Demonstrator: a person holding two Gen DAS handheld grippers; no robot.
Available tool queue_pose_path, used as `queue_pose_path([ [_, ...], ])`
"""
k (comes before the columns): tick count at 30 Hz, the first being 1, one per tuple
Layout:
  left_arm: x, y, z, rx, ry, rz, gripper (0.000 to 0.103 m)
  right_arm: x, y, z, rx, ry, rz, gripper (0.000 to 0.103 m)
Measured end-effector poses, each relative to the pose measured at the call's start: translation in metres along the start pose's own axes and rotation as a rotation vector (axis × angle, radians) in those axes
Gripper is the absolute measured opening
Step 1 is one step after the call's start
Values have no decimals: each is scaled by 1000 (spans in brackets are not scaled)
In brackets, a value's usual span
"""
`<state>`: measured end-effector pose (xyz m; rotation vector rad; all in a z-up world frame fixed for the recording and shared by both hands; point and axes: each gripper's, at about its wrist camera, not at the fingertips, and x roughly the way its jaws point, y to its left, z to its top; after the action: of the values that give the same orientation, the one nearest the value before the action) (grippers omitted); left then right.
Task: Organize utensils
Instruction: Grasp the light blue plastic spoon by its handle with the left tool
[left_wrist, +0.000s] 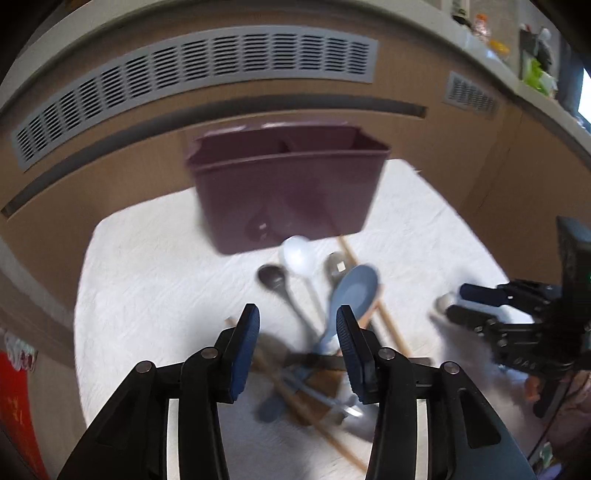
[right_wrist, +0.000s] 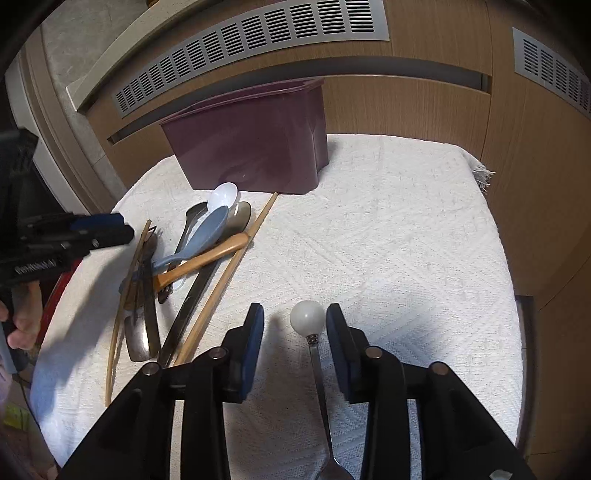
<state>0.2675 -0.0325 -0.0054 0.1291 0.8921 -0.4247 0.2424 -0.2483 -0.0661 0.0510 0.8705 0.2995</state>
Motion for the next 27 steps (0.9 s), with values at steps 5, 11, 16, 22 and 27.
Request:
queue_pose_path([
  [5, 41, -30, 14, 120, 130, -67, 48, -6, -4, -1, -4, -24, -43, 49],
  [11, 72, -44, 19, 199, 216, -40, 48, -11, -9, -5, -14, -47, -85, 67],
  [16, 80, -35, 24, 110, 187, -8, 37, -6, -8, -5, -38, -26, -114, 87],
  [22, 39, -8, 12, -47, 31, 4, 34, -14, 12, -7, -173, -64, -200, 100],
  [27, 2, 6, -5, -108, -103, -4, 34, -3, 6, 2, -99, -14, -65, 69],
])
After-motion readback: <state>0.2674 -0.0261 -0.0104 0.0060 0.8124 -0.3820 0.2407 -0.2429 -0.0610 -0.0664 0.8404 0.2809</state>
